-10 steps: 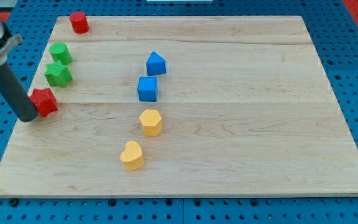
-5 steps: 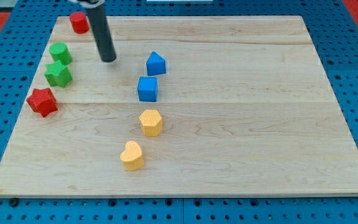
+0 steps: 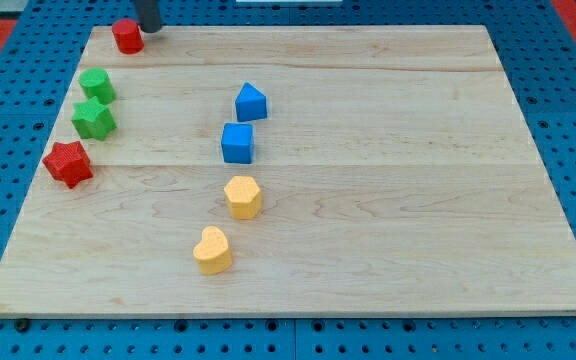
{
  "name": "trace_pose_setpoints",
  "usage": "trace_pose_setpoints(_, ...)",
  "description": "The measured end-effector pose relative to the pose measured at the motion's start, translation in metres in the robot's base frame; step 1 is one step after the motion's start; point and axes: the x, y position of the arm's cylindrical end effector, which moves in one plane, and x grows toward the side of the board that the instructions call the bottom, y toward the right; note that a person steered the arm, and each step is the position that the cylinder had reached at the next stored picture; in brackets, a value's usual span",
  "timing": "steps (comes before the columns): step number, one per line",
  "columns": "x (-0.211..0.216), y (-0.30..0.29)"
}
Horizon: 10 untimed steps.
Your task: Move red circle towards the green circle
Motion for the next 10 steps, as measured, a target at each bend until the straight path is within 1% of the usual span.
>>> trace_pose_setpoints(4, -0.001, -0.032)
trace_pose_setpoints(5, -0.001, -0.07)
trace_pose_setpoints(6, 0.0, -0.082)
trace_pose_setpoints(7, 0.002, -0.059)
trace_pose_setpoints(8, 0.016, -0.044)
trace_pose_setpoints(9, 0.037, -0.043)
trace_pose_setpoints(10, 0.03, -0.027)
